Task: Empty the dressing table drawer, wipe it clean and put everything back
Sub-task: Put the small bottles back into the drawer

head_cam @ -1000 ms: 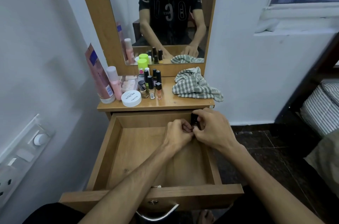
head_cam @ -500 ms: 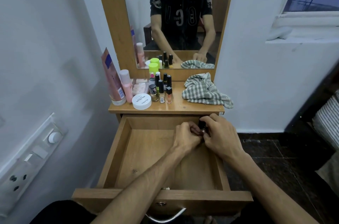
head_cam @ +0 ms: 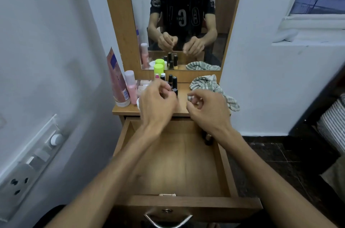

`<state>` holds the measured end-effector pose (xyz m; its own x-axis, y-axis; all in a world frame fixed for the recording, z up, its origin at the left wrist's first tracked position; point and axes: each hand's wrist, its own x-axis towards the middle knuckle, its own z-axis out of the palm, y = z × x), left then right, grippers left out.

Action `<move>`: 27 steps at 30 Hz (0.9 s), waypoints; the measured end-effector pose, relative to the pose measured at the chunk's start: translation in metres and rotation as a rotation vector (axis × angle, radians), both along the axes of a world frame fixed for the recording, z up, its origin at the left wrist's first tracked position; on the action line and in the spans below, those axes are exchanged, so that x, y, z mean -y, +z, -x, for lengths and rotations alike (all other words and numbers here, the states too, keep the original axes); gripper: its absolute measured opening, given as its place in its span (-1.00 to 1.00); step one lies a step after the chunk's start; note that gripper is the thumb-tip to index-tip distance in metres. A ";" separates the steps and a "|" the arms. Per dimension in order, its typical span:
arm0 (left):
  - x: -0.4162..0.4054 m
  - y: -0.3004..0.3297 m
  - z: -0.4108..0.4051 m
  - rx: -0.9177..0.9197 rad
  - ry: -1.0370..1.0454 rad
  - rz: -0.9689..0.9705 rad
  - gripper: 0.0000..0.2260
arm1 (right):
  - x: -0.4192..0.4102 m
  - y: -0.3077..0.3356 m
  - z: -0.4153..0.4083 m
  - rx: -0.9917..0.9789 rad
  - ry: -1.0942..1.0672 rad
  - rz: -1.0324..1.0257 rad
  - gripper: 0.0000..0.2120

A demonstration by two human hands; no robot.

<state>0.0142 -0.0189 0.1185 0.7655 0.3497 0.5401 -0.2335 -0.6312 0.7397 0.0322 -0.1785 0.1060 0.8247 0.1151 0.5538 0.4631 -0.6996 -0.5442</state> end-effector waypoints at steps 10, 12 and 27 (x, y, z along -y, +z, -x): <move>-0.029 0.020 -0.045 -0.131 0.054 -0.510 -0.76 | -0.038 0.016 -0.037 -0.077 -0.026 0.065 -0.65; -0.027 0.016 -0.044 -0.137 0.045 -0.509 -0.79 | -0.039 0.015 -0.039 -0.083 -0.009 0.069 -0.68; -0.001 0.005 0.038 -0.261 -0.335 -0.162 -0.91 | 0.036 0.013 0.025 -0.215 0.165 0.024 -0.95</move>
<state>-0.0241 -0.0174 0.1238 0.9400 -0.0136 0.3410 -0.2631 -0.6652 0.6988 0.0076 -0.2142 0.1188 0.8921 0.2688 0.3632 0.4474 -0.6377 -0.6270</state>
